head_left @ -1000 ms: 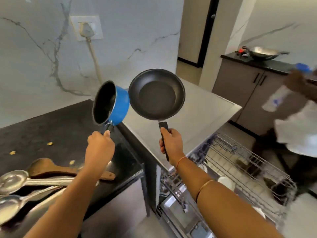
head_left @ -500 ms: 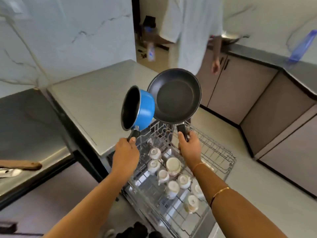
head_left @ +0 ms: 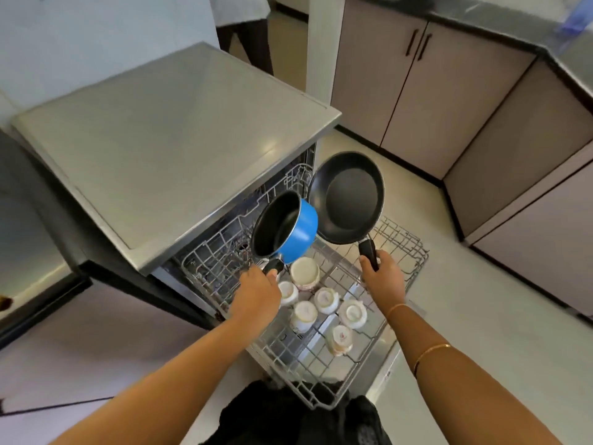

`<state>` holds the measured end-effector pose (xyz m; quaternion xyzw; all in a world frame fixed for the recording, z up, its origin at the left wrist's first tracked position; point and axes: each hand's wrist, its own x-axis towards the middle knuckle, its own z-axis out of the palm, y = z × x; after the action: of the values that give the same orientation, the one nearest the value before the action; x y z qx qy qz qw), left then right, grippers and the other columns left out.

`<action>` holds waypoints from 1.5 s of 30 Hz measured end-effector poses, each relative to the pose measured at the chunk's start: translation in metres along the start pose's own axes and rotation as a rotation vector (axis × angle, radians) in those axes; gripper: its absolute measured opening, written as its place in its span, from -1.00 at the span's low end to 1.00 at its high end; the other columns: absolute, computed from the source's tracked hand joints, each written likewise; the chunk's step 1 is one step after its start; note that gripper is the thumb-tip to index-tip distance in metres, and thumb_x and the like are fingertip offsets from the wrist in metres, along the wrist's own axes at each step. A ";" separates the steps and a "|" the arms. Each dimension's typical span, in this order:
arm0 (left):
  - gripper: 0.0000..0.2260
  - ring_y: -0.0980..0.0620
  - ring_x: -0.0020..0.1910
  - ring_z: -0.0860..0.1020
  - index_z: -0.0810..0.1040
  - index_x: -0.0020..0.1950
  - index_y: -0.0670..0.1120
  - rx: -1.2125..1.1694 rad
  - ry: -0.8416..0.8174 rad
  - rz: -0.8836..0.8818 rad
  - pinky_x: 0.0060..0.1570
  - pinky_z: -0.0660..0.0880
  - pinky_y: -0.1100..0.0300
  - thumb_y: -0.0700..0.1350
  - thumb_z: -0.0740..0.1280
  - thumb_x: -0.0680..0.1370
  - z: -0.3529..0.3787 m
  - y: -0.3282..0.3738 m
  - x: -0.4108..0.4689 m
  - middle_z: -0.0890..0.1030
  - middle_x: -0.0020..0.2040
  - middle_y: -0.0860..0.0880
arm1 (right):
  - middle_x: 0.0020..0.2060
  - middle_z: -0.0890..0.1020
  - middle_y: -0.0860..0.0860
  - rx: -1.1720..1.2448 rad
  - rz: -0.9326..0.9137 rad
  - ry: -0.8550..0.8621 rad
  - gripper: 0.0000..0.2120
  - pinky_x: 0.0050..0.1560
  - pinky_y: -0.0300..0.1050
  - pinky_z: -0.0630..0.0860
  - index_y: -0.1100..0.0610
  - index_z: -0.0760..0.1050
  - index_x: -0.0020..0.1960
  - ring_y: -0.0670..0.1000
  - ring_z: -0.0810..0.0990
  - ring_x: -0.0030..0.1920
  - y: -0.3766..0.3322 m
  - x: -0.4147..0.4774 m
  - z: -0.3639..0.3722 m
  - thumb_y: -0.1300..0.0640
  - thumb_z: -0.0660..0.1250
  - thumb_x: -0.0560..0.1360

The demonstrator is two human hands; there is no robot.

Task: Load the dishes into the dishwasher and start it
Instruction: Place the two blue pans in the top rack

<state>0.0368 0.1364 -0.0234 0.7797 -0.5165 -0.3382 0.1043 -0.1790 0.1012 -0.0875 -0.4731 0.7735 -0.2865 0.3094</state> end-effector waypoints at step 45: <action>-0.77 -0.04 -0.28 0.39 0.34 -0.13 -0.07 -0.476 0.464 -0.410 -0.42 0.22 0.15 0.04 0.09 0.62 0.158 0.005 0.047 0.40 -0.22 -0.06 | 0.36 0.19 0.30 -0.356 -0.307 -0.627 -0.34 0.22 0.04 0.35 0.04 -0.21 0.54 0.31 0.37 0.25 0.073 0.164 0.163 0.16 0.13 0.61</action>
<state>-0.0558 0.1221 -0.1591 0.8765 -0.2197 -0.2770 0.3268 -0.1560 -0.0444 -0.2804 -0.6943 0.5992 -0.0322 0.3974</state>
